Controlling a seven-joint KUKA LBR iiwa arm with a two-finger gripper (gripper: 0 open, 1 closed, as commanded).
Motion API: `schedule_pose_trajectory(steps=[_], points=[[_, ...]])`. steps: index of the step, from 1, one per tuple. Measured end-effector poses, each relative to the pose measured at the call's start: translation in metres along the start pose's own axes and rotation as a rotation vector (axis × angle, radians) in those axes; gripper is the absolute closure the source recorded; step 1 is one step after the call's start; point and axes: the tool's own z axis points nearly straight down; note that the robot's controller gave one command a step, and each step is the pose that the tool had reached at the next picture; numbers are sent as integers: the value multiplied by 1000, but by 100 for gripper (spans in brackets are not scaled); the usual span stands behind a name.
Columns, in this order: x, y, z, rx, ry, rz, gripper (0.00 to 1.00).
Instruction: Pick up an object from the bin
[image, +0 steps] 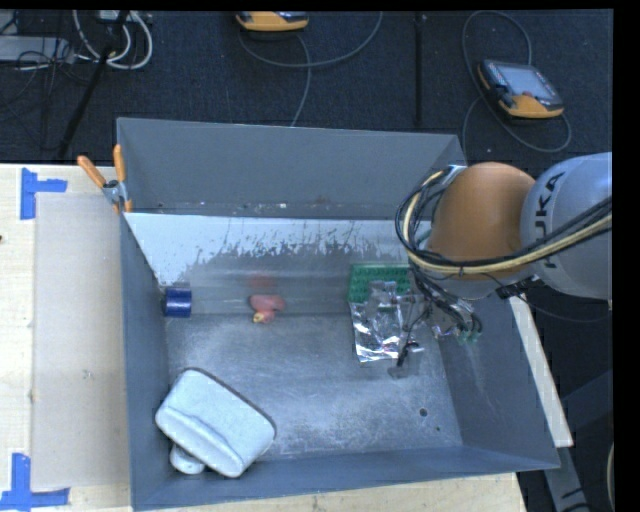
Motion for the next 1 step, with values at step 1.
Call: schedule_pose_trajectory(steps=[1], points=[[-19, -14, 48, 0, 0, -34, 0]])
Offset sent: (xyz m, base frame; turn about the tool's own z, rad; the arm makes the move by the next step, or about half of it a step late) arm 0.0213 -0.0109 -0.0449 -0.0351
